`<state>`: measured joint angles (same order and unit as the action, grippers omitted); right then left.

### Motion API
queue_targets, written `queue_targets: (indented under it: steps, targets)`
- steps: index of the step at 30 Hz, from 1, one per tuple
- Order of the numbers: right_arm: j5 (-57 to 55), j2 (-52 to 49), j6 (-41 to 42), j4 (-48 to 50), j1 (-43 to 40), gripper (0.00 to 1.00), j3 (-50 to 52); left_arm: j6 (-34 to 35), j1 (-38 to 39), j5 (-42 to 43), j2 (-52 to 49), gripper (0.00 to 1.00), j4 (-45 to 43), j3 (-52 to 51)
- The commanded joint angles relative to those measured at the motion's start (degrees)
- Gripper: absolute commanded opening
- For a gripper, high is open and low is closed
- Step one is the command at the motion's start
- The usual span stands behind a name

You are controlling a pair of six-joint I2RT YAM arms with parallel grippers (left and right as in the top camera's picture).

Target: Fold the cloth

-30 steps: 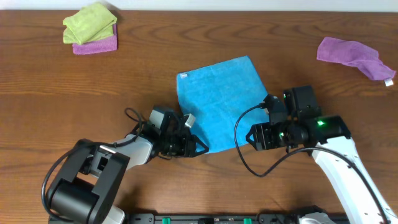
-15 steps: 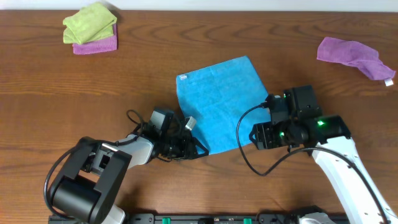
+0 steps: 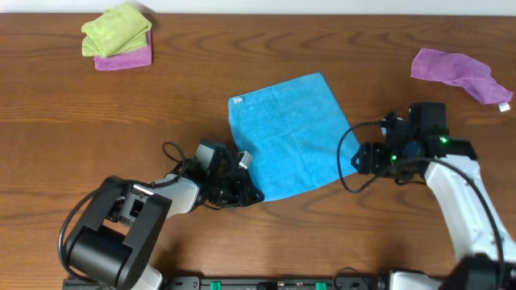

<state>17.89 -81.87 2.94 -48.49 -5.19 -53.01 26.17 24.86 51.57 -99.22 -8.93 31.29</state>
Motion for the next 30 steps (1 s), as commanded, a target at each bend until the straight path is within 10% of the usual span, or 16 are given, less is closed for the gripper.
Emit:
queue_targets:
  steps: [1,14,30]
  targets:
    - [2.3,-2.8,-0.4,1.3,-0.5,0.69,0.3,-0.2,0.2,-1.5,-0.7,0.06,0.2,-0.6]
    - [3.6,-6.0,-0.7,3.3,-5.7,0.72,0.3,-1.0,-3.2,-4.2,-0.7,0.06,4.2,-0.6]
    - [7.4,-6.0,-0.9,1.6,-6.0,0.72,0.3,-18.2,-17.0,-15.3,-0.7,0.06,26.4,6.9]
